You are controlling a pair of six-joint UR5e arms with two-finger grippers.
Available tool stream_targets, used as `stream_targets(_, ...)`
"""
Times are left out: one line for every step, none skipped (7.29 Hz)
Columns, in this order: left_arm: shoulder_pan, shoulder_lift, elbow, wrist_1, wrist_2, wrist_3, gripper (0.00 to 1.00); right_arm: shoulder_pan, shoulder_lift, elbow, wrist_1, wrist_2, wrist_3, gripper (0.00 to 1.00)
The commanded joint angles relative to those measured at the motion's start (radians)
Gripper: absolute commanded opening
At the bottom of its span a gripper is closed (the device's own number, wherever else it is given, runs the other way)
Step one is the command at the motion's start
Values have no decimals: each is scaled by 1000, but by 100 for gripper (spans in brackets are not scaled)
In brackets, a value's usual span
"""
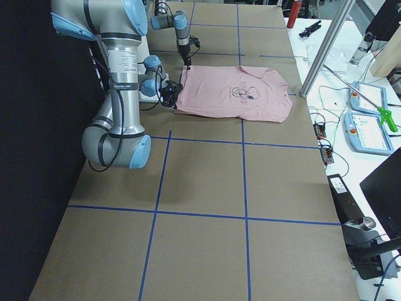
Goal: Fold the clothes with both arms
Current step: 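Move the left gripper to the other near hem corner and grasp both corners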
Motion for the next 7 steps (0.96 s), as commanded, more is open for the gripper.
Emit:
stream_targets(3, 0, -9, 14, -2, -14, 0, -1, 0, 0, 0, 0, 0, 0)
stream_targets(3, 0, -13, 22, -5, -13, 0, -2, 0, 2, 0, 0, 2, 0)
stream_targets(3, 0, -16, 23, -16, -12, 0, -13, 0, 8, 0, -1, 5, 0)
stream_targets(2, 4, -64, 34, -20, -11, 0, -27, -5, 44, 0, -3, 5, 0)
stream_targets(12, 33, -147, 80, -23, -12, 0, -65, -31, 98, -8, -3, 8, 0)
stream_targets(40, 47, -233, 133, -34, -16, 0, -103, -79, 151, -8, -3, 12, 0)
stream_targets(46, 46, -301, 185, -36, -34, 0, -116, -118, 211, -9, -8, 61, 0)
